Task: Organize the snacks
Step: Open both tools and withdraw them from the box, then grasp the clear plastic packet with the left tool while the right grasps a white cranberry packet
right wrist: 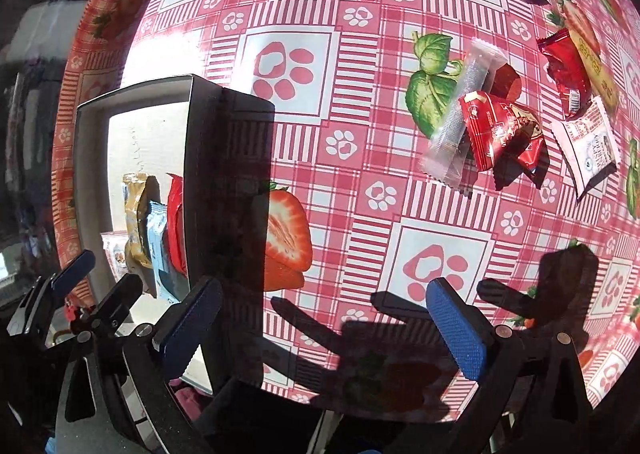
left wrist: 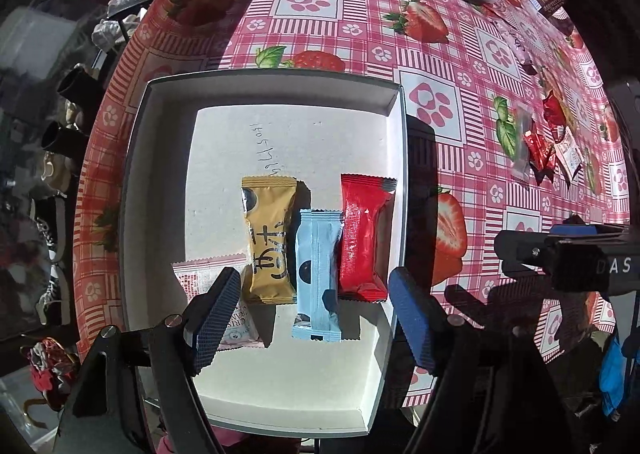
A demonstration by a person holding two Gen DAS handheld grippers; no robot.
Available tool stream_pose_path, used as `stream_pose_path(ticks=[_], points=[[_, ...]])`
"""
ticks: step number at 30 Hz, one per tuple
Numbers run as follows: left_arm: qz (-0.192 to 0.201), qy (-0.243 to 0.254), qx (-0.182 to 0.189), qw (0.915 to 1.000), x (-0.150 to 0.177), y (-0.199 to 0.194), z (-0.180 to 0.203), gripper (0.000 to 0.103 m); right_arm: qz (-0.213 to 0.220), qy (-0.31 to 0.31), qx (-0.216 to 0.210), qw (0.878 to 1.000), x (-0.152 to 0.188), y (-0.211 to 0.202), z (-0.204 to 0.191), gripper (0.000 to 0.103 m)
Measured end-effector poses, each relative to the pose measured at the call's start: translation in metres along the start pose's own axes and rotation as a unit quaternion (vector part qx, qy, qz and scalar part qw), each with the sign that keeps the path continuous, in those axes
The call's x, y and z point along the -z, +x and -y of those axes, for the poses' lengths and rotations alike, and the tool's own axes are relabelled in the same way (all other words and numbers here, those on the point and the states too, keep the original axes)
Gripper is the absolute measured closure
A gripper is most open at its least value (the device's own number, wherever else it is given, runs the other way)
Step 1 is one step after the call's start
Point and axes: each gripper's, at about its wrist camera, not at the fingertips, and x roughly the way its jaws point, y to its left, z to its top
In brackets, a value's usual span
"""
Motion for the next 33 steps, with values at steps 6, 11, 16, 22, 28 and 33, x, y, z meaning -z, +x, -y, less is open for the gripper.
stream_pose_path(ticks=[6,11,16,22,28,33], points=[[-0.003,0.053,0.008,0.9985,-0.011,0.001,0.039,0.023,-0.006,0.092,-0.008,0.996,0.024,0.006,0.074,0.000],[-0.014,0.098,0.016,0.9949,-0.022,0.010,0.077,0.023,-0.002,0.152,-0.014,0.988,0.044,0.004,0.119,0.000],[-0.022,0.137,0.015,0.9902,-0.037,0.024,0.115,0.023,0.003,0.194,-0.022,0.981,0.048,0.004,0.158,0.000],[-0.034,0.165,0.013,0.9856,-0.060,0.048,0.153,0.023,0.016,0.217,-0.028,0.976,0.042,0.000,0.187,0.000],[-0.042,0.174,0.003,0.9839,-0.084,0.072,0.176,0.023,0.020,0.243,-0.047,0.969,0.011,-0.012,0.218,0.000],[-0.043,0.167,0.006,0.9850,-0.109,0.082,0.192,0.023,0.025,0.254,-0.057,0.965,-0.014,-0.015,0.234,0.000]])
